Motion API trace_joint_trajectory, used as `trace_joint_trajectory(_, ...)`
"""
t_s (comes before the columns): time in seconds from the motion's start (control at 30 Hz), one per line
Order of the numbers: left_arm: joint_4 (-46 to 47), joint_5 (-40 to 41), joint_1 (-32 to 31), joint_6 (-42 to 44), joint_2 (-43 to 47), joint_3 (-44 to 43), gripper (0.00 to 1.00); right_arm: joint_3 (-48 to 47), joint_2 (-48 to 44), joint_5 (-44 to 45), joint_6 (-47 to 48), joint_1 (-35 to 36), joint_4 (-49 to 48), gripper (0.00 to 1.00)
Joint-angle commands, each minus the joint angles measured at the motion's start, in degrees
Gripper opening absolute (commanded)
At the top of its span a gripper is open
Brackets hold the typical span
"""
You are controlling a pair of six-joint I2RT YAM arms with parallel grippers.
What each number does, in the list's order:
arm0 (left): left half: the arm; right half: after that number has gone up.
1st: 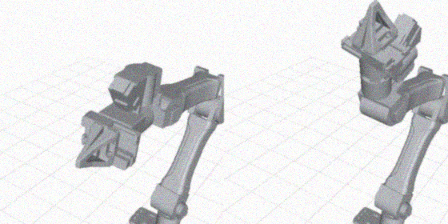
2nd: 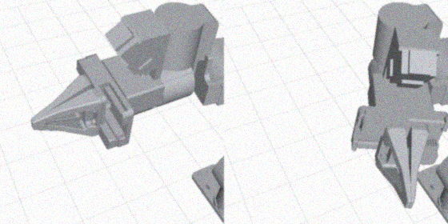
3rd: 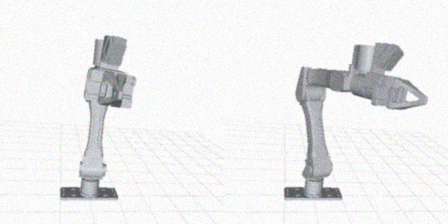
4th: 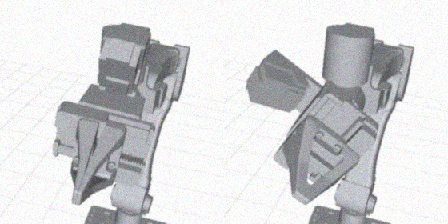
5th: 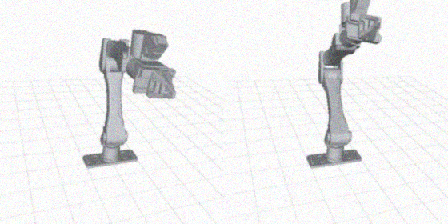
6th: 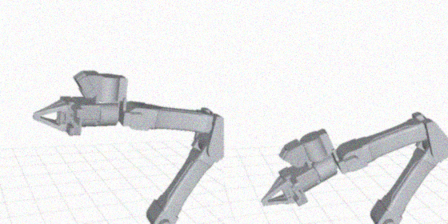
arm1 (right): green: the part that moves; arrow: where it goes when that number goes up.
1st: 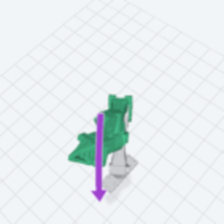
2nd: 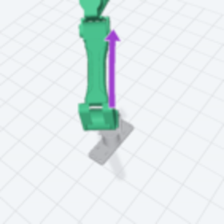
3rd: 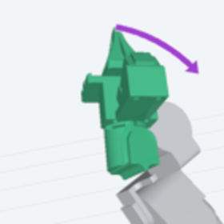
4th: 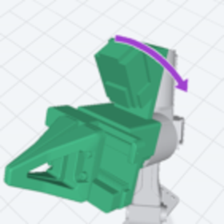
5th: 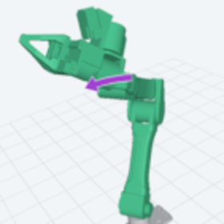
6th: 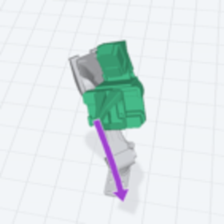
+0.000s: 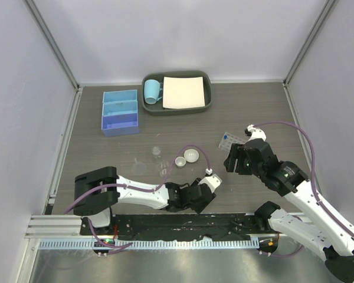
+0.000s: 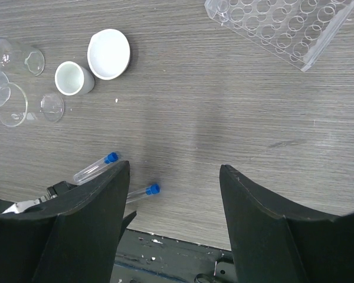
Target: Organize the chemistry lab equipment
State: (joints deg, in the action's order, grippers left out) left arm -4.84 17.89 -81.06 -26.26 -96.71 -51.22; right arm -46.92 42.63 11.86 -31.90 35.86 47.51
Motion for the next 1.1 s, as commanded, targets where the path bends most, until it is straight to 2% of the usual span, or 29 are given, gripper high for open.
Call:
trace_joint_trajectory(0.0, 4.3, -0.8, 0.9, 0.9, -0.7, 0.9, 0.51, 0.2, -0.3, -0.5, -0.6, 0.3, -2.9, 0.68)
trace_joint_trajectory(0.33, 6.7, -2.9, 0.9, -0.7, -1.6, 3.8, 0.42, 0.3, -0.4, -0.5, -0.7, 0.4, -3.0, 0.68)
trace_joint_trajectory(0.43, 6.9, -2.9, 0.9, -1.3, -1.1, 4.8, 0.33, 0.3, -0.4, -0.7, -1.0, 0.3, -3.1, 0.68)
trace_joint_trajectory(0.57, 6.5, -2.7, 0.9, -2.1, -0.1, 5.9, 0.13, 0.2, -0.5, -0.7, -1.2, 0.4, -2.9, 0.68)
trace_joint_trajectory(0.67, 6.0, -2.2, 0.9, -2.3, 1.6, 6.7, 0.04, -0.7, -1.5, 0.0, -1.8, 0.4, -2.0, 0.68)
trace_joint_trajectory(0.83, 5.0, -1.2, 1.2, -1.6, 8.1, 8.1, 0.00, -5.5, -3.0, -0.8, -1.3, 0.4, 2.9, 0.68)
trace_joint_trajectory(0.93, 6.4, -6.3, 3.2, -1.2, 13.4, 10.2, 0.00, -7.3, -4.0, -4.0, -0.4, 0.4, 5.3, 0.68)
trace_joint_trajectory(0.97, 7.1, -11.0, 4.0, -1.2, 14.6, 10.8, 0.00, -7.2, -4.6, -7.0, -0.4, 0.4, 5.3, 0.68)
trace_joint_trajectory(1.07, 10.5, -17.7, 6.7, -0.7, 19.0, 12.6, 0.00, -6.3, -5.6, -11.1, 0.0, 0.4, 5.7, 0.68)
